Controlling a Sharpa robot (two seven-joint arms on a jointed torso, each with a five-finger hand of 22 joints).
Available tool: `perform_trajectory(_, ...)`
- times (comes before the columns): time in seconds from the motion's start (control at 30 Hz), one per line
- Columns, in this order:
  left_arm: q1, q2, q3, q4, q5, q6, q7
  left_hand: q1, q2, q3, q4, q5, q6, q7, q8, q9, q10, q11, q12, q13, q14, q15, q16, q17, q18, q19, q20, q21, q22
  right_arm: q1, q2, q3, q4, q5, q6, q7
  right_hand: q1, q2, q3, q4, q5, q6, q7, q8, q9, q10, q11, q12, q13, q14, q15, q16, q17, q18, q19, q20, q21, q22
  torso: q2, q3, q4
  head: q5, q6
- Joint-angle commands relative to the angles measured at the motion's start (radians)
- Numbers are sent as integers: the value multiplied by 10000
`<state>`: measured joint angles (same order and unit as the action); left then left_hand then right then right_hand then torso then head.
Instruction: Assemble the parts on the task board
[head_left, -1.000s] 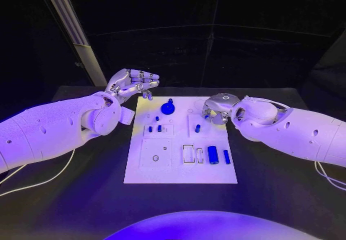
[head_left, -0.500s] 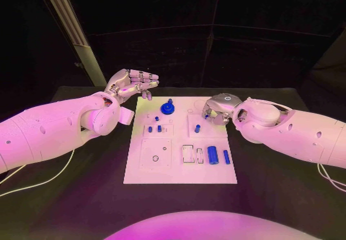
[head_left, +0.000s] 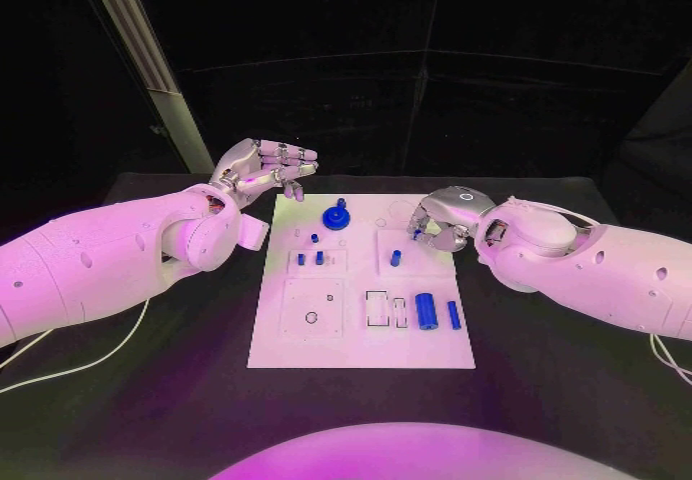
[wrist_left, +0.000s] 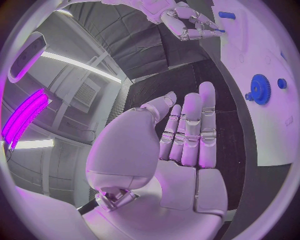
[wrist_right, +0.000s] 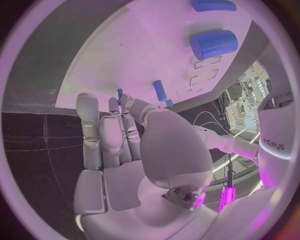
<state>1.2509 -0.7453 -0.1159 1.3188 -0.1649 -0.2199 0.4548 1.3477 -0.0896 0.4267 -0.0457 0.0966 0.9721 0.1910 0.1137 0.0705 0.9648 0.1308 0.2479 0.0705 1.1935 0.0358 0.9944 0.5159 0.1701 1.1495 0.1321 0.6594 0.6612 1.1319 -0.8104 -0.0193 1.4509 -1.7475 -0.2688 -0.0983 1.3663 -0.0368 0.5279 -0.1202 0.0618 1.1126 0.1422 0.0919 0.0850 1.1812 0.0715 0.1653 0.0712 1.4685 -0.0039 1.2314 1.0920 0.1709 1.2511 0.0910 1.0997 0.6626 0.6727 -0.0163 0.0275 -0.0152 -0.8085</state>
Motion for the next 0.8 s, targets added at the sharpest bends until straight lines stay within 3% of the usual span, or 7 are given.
perform_trajectory(0.03, 12, -18, 3, 1, 23, 62, 11, 65, 23, 45, -39, -3, 49, 7, 61, 0, -60, -25, 62, -13, -45, -7, -36, -17, 134, -80, 1, -39, -10, 26, -162, 11, 292, 400, -288, 72, 53, -42, 31, -18, 40, 59, 45, -34, 2, 57, 29, -12, -1, 246, -80, 19, 16, -200, 63, 24, 65, 14, -3, -9, 1, 31, 32)
perform_trajectory(0.23, 13, -10, 2, -19, 24, 61, 9, 64, 20, 45, -40, -4, 46, 9, 61, -1, -64, -24, 64, -14, -46, -6, -36, -19, 134, -80, 1, -39, -10, 29, -432, 177, 1133, 617, -496, 110, 59, -62, 40, -34, 50, 55, 49, -44, -1, 50, 33, -24, -5, 243, -82, 19, 14, -200, 62, 20, 71, 14, -12, -1, -16, 48, 50)
perform_trajectory(0.47, 13, 11, 1, -23, 24, 60, 6, 61, 16, 43, -42, -6, 41, 11, 61, -3, -71, -21, 67, -15, -46, -5, -35, -21, 133, -79, 1, -39, -10, 35, -548, 362, 1941, 681, -693, 133, 68, -83, 57, -54, 69, 47, 58, -61, -5, 42, 39, -40, -10, 243, -83, 35, 33, -203, 68, 15, 93, 39, -16, -20, 30, 81, 117)
perform_trajectory(0.8, 13, 52, 0, -26, 24, 70, 4, 61, 16, 43, -42, -6, 41, 11, 61, -3, -71, -21, 67, -15, -46, -5, -35, -21, 133, -79, 1, -39, -10, 33, 85, 394, 2118, 811, -513, 218, 61, -93, 57, -56, 73, 45, 63, -67, -7, 41, 43, -45, -11, 243, -82, 41, 39, -204, 68, 15, 97, 42, 7, -13, 15, 344, 110)
